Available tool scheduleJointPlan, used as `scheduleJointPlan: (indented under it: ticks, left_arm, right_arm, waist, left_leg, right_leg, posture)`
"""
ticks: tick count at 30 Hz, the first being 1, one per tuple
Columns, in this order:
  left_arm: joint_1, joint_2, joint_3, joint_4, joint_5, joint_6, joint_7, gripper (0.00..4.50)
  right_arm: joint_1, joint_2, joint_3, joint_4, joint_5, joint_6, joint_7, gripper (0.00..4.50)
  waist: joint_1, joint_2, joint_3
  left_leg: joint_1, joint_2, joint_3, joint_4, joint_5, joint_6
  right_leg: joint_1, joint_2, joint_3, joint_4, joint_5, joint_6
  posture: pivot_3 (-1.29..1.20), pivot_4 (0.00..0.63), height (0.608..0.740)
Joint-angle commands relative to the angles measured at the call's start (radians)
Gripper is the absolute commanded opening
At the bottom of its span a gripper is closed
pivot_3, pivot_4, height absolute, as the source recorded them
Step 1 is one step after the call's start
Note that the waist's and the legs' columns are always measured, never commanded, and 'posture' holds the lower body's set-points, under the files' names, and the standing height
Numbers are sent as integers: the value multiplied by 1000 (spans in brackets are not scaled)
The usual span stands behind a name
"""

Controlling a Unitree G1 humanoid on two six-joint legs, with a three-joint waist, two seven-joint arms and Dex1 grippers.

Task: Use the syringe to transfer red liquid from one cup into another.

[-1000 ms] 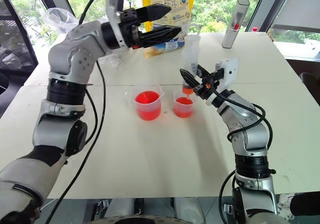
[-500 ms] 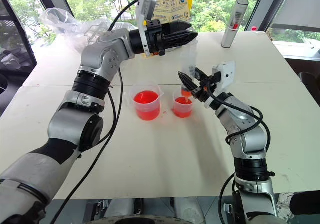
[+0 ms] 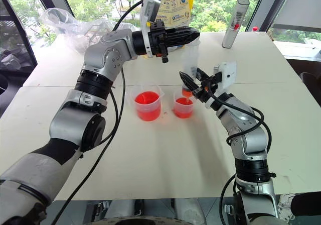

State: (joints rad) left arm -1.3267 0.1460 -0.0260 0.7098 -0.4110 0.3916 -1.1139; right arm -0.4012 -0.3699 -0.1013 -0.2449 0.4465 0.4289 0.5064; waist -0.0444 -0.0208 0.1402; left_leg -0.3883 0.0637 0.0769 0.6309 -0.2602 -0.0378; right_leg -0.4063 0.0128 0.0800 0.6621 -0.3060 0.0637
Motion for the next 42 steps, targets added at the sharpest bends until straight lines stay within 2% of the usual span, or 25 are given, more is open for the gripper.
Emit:
scheduleJointPlan:
  ticks: [1, 16, 28, 42]
  left_arm:
    - [19, 6, -28, -70, 19, 14, -33, 29]
    - [141, 4, -64, -225, 30, 86, -38, 29]
    - [242, -5, -82, -279, 49, 105, 2, 29]
    - [244, -6, -61, -307, 36, 119, 37, 29]
  right_arm:
    - [-44, -9, -12, -75, 17, -10, -2, 1365]
    - [-87, -35, -55, -128, 55, 47, -15, 1365]
    - [-98, -65, -92, -165, 100, 99, -28, 1365]
    - [-99, -95, -98, -164, 124, 111, -27, 1365]
  waist:
    - [0, 0, 0]
    - [1, 0, 0]
    - [1, 0, 0]
    - [2, 0, 0]
  left_leg:
    - [0, 0, 0, 0, 0, 0]
    - [0, 0, 0, 0, 0, 0]
    - [0, 1, 0, 1, 0, 0]
    - [0, 1, 0, 1, 0, 0]
  right_leg:
    - [0, 0, 0, 0, 0, 0]
    - [0, 0, 0, 0, 0, 0]
    - [0, 0, 0, 1, 0, 0]
    - [0, 0, 0, 1, 0, 0]
  posture:
    - [0, 150, 740]
    - [0, 150, 740]
    - [0, 150, 740]
    - [0, 150, 740]
